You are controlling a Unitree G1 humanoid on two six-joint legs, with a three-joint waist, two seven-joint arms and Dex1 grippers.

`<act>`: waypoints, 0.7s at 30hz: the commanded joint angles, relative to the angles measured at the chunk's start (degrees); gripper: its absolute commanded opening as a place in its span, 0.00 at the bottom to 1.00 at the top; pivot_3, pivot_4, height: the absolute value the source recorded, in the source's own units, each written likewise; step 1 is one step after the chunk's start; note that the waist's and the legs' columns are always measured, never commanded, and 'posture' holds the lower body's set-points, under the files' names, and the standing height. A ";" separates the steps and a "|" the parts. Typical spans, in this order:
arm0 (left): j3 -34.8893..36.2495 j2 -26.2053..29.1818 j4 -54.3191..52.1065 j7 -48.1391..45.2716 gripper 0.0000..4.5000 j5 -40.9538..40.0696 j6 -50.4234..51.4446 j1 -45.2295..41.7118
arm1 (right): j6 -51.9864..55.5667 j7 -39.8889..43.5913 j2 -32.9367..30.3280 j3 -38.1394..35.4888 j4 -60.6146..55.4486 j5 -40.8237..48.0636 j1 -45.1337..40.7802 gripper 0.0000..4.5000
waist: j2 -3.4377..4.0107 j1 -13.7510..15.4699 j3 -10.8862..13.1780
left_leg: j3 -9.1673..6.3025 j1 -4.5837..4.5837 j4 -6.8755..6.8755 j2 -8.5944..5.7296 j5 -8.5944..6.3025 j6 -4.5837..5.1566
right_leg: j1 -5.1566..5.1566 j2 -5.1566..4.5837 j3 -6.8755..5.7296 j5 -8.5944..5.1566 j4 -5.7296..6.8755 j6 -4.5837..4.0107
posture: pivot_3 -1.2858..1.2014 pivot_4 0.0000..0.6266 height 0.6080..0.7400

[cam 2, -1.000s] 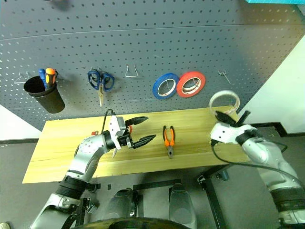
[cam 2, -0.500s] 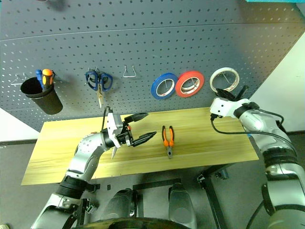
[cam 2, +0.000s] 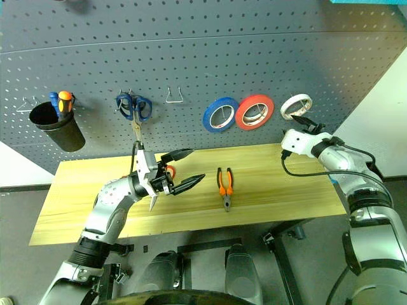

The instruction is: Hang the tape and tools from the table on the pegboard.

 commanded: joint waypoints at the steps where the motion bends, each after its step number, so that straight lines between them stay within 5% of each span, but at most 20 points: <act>1: 3.17 3.17 0.80 -0.52 0.92 -0.39 -0.32 0.68 | 0.54 9.21 -0.11 -0.58 -11.59 8.11 8.42 0.54 | 0.00 0.07 0.00 | 0.00 -0.01 -0.01 0.00 0.00 0.00 | -0.01 0.00 0.00 0.00 -0.01 0.01 | 0.49 0.20 0.92; 5: 3.63 7.49 3.75 -2.03 0.92 0.99 -0.39 1.54 | 11.45 19.99 4.10 -0.27 -25.33 17.84 17.98 0.54 | 0.01 -0.75 0.02 | -0.02 0.02 -0.02 0.01 -0.02 0.04 | 0.01 0.02 0.02 -0.05 0.02 0.07 | 0.48 0.21 0.92; 11: 4.75 12.36 10.33 -4.81 0.92 1.35 2.37 0.28 | 36.13 27.69 11.98 1.38 -35.24 23.90 21.17 0.54 | -0.01 -0.94 0.08 | -0.09 0.13 0.19 0.03 -0.01 0.05 | 0.01 0.12 0.07 -0.06 0.25 0.10 | 0.48 0.21 0.92; 15: 4.93 15.76 14.53 -7.21 0.92 2.82 1.53 -0.58 | 52.70 29.82 16.88 2.69 -38.68 25.95 18.94 0.72 | 0.00 -0.86 0.08 | -0.17 0.11 0.18 0.06 -0.01 0.05 | -0.12 0.18 0.05 -0.06 0.40 0.07 | 0.48 0.20 0.92; 18: 5.11 17.52 17.27 -8.36 0.92 4.22 0.12 -0.99 | 64.31 28.43 20.18 3.71 -40.03 25.58 16.74 0.95 | 0.00 -0.87 0.08 | -0.16 0.02 0.17 0.06 -0.01 0.05 | -0.22 0.18 0.06 0.05 0.41 -0.10 | 0.48 0.21 0.92; 21: 5.39 18.38 19.09 -9.17 0.92 4.92 -0.92 -1.32 | 75.14 25.20 24.38 3.72 -40.37 25.49 13.88 1.00 | 0.00 -0.86 0.09 | -0.15 0.01 0.10 0.06 -0.01 0.05 | -0.28 0.18 0.06 0.05 0.40 -0.09 | 0.48 0.21 0.92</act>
